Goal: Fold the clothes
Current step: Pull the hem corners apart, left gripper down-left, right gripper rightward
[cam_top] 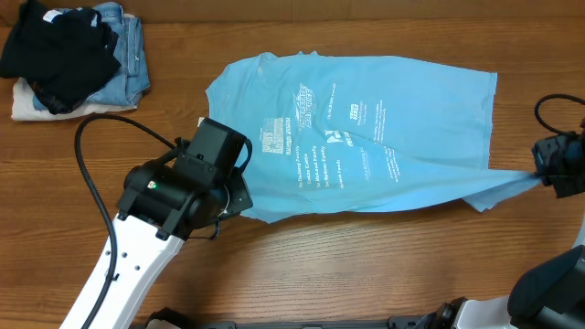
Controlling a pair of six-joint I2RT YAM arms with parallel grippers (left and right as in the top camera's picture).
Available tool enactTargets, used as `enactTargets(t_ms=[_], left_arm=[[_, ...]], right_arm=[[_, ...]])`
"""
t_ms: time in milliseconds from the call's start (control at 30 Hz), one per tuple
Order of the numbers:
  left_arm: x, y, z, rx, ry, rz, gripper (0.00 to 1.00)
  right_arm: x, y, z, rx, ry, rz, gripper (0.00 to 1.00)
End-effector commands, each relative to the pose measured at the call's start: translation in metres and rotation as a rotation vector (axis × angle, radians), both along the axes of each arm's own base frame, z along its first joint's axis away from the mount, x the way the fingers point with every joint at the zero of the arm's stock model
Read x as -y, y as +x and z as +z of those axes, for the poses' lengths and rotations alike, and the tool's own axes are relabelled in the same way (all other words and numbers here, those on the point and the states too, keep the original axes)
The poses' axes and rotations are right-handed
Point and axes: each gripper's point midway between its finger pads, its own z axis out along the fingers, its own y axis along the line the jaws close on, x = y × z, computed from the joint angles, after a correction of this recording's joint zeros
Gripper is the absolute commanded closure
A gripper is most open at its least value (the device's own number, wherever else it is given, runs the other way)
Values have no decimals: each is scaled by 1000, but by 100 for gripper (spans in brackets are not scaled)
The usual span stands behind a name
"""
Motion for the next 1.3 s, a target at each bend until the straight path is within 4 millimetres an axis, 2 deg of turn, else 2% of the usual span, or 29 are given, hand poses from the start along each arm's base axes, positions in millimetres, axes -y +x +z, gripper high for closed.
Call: enactTargets(t_ms=[0,100,300,433,733,1033,1167,1267], left_arm=[[-16,7,3,47,84,52,96],[-23,7,11,66,113,63,96],[-38,6,39,104,154,86,96],[-42,3,46,103,161,82,96],[-54,1,45,88,198,104,96],[-49,1,40,59,195,47,96],[-45,8,31,31,208,38,96],[-40,22,23,25,219,27,96]], right_arm=[[0,-2,16,23,-22,-5,96],[-6,-12,26,24,-22,-6,96],[-19,-34,68,123,-82,-5,96],[-27,-48,86,160,-111,1,96],[-41,-71,80,72,-63,26,96],[-45,-78,77,47,-33,-41,96],[-44,-80,77,46,-37,-99,96],[-40,-84,77,35,-57,-142,96]])
